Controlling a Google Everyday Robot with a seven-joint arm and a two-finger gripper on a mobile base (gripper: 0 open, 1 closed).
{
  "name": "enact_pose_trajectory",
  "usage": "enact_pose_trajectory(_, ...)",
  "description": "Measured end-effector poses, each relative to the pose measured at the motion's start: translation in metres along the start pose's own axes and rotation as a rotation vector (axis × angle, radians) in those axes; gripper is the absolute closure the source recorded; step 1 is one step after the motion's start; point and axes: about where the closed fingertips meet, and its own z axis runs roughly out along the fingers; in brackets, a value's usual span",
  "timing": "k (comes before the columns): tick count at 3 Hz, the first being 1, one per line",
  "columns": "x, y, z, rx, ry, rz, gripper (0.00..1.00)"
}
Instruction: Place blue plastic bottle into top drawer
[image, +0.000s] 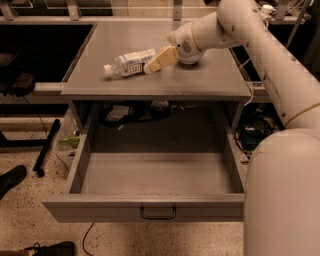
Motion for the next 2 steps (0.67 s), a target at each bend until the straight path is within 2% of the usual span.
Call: enact_pose_trajectory(2, -0.011, -0.023, 0.038, -0.041, -0.104, -0.039, 0.0)
